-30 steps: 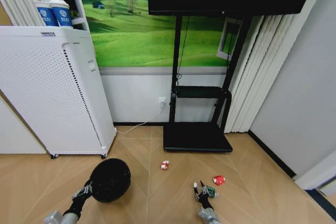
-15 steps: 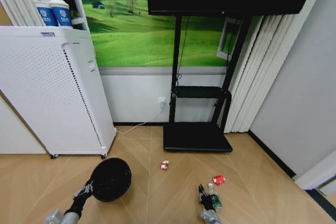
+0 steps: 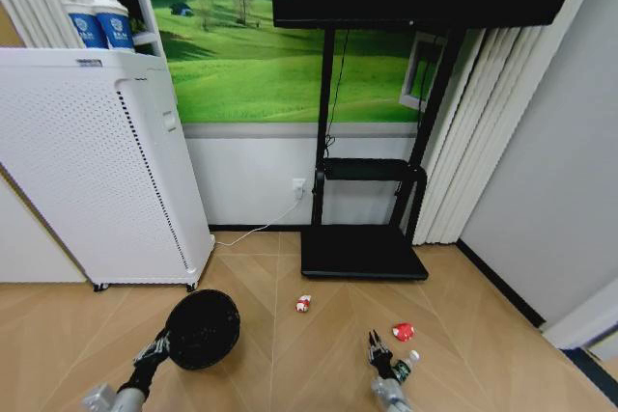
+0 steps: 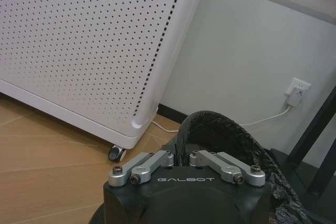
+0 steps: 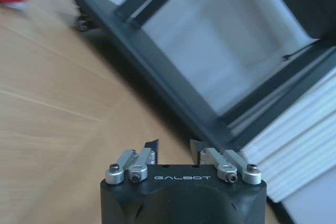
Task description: Pick up the trash bin and place the garbage on the floor into it.
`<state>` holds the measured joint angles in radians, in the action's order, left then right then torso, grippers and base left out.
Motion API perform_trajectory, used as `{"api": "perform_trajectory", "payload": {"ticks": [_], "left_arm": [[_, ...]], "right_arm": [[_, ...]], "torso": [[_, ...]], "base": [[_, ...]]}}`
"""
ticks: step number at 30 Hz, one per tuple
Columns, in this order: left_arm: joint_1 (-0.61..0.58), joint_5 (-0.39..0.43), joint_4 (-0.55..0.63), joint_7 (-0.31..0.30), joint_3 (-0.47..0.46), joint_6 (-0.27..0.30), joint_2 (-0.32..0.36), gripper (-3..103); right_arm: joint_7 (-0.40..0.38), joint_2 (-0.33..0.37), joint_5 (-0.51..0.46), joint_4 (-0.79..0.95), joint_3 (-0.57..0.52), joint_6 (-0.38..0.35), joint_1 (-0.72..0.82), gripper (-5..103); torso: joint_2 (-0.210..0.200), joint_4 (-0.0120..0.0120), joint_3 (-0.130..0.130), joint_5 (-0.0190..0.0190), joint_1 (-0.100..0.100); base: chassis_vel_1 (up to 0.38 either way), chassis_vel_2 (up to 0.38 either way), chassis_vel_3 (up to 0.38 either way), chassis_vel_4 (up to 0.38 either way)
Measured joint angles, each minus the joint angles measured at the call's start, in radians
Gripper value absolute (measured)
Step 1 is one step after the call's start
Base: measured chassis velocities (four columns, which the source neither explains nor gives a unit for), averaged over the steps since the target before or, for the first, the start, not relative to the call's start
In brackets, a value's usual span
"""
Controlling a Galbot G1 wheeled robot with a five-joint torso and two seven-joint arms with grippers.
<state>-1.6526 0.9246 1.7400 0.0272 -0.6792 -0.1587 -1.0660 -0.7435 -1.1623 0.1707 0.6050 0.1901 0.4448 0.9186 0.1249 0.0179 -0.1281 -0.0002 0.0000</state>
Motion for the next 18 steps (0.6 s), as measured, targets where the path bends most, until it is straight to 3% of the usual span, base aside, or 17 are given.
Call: {"api": "perform_trajectory", "payload": {"ticks": [3, 4, 10, 13, 16, 18], "left_arm": [[0.010, 0.002, -0.005, -0.001, 0.005, 0.003, 0.005, 7], [0.010, 0.002, -0.005, -0.001, 0.005, 0.003, 0.005, 7], [0.020, 0.002, -0.008, -0.006, 0.013, 0.006, 0.005, 7], [0.021, 0.002, -0.009, -0.006, 0.013, 0.006, 0.003, 7], [0.022, 0.000, -0.013, -0.006, 0.012, 0.006, -0.001, 7], [0.022, 0.000, -0.014, -0.006, 0.012, 0.006, -0.002, 7]], "right_arm": [[0.003, 0.088, -0.005, 0.090, -0.029, 0.001, 0.023, 51], [0.003, 0.088, -0.005, 0.090, -0.029, 0.001, 0.023, 51], [0.046, 0.163, 0.124, 0.009, -0.076, 0.065, -0.008, 79], [0.049, 0.175, 0.138, -0.003, -0.078, 0.071, -0.014, 84], [0.052, 0.210, 0.153, 0.012, -0.079, 0.073, -0.001, 98], [0.052, 0.218, 0.154, 0.022, -0.083, 0.073, 0.009, 98]], "torso": [[0.000, -0.0004, 0.000, 0.0005, 0.000], [0.000, -0.0004, 0.000, 0.0005, 0.000], [0.000, -0.0003, 0.000, 0.0003, 0.000], [0.000, -0.0007, 0.000, 0.0000, 0.000], [0.000, -0.0006, 0.000, 0.0003, 0.000], [0.000, -0.0004, 0.000, 0.0001, 0.000]], "base": [[0.000, 0.000, 0.000, 0.000], [0.000, 0.000, 0.000, 0.000], [0.000, 0.000, 0.000, 0.000], [0.000, 0.000, 0.000, 0.000], [0.000, 0.000, 0.000, 0.000], [0.000, 0.000, 0.000, 0.000]]}}
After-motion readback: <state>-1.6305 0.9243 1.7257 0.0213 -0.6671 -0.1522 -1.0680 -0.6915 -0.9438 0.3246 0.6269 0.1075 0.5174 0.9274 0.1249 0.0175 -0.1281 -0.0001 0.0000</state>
